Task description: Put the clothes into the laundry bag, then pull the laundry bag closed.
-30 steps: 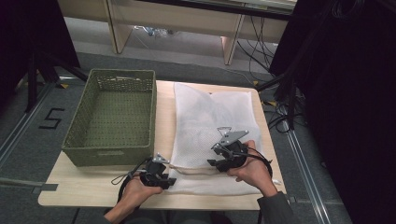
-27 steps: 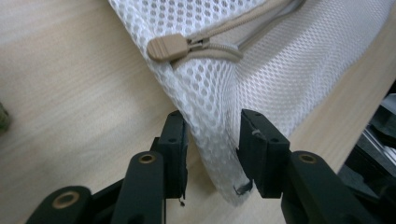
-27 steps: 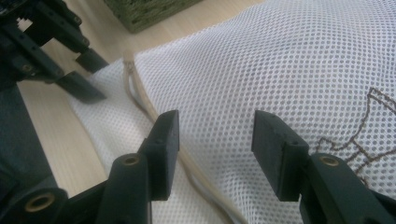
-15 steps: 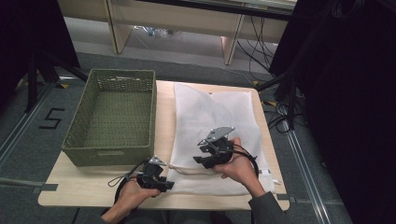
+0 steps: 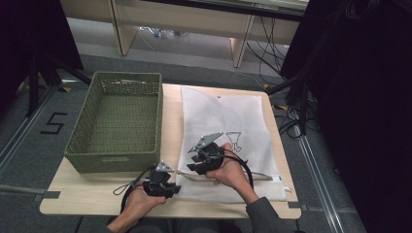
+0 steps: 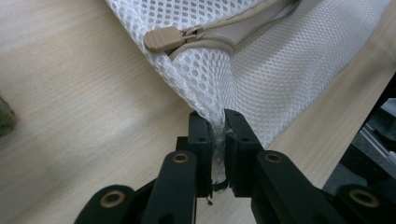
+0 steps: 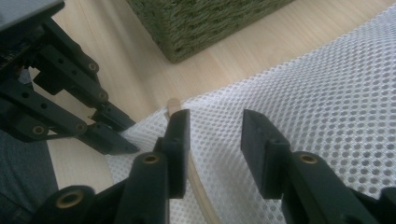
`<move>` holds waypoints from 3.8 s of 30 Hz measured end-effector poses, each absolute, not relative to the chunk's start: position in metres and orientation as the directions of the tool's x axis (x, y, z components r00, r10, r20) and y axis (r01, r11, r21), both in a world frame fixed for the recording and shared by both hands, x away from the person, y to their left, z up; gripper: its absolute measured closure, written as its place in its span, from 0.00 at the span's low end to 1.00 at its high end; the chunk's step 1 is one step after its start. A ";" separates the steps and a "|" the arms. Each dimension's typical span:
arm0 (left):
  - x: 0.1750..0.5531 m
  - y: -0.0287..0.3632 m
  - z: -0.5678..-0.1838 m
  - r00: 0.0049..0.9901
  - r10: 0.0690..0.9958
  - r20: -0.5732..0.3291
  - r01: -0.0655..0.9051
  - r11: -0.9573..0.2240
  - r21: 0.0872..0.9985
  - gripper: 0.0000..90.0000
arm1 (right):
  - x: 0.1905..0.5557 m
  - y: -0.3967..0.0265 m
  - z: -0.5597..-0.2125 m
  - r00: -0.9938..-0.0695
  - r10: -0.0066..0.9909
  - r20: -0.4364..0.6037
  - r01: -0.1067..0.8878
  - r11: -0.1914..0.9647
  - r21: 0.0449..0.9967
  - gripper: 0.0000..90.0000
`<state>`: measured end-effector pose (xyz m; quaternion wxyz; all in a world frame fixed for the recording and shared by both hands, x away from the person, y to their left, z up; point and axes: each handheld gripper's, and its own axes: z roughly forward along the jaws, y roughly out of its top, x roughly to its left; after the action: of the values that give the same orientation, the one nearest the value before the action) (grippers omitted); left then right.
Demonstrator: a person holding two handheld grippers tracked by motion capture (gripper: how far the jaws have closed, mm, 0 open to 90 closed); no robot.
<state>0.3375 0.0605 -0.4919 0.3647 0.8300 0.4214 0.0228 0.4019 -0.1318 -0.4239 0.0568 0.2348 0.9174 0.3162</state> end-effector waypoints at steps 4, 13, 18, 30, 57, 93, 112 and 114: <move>0.337 0.059 -0.491 0.654 0.714 -0.249 0.669 -0.392 0.632 0.92 | 0.403 -0.129 -0.427 -0.892 0.451 0.042 0.381 0.696 0.609 0.75; 0.335 0.058 -0.489 0.659 0.714 -0.236 0.658 -0.396 0.641 0.92 | 0.399 -0.112 -0.434 -0.909 0.415 0.043 0.359 0.724 0.589 0.78; 0.335 0.056 -0.490 0.665 0.711 -0.228 0.652 -0.404 0.642 0.92 | 0.399 -0.105 -0.438 -0.922 0.387 0.033 0.333 0.744 0.579 0.80; 0.333 0.054 -0.491 0.674 0.706 -0.218 0.641 -0.412 0.647 0.91 | 0.399 -0.094 -0.443 -0.929 0.368 0.034 0.322 0.761 0.563 0.83; 0.332 0.052 -0.490 0.685 0.697 -0.212 0.632 -0.424 0.649 0.89 | 0.396 -0.114 -0.439 -0.924 0.379 0.056 0.345 0.758 0.554 0.92; 0.365 0.065 -0.486 0.638 0.695 -0.331 0.701 -0.347 0.623 0.75 | 0.398 -0.126 -0.450 -0.937 0.339 0.085 0.335 0.799 0.500 0.91; 0.359 0.059 -0.477 0.710 0.672 -0.211 0.593 -0.409 0.693 0.91 | 0.399 -0.125 -0.457 -0.945 0.317 0.083 0.317 0.821 0.475 0.89; 0.360 0.058 -0.476 0.709 0.671 -0.216 0.595 -0.405 0.694 0.91 | 0.399 -0.125 -0.457 -0.945 0.318 0.082 0.317 0.822 0.472 0.91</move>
<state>0.3596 0.0585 -0.4764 0.3927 0.8368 0.3784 0.0486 0.3987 -0.1255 -0.4569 0.0004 0.1663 0.9546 0.2473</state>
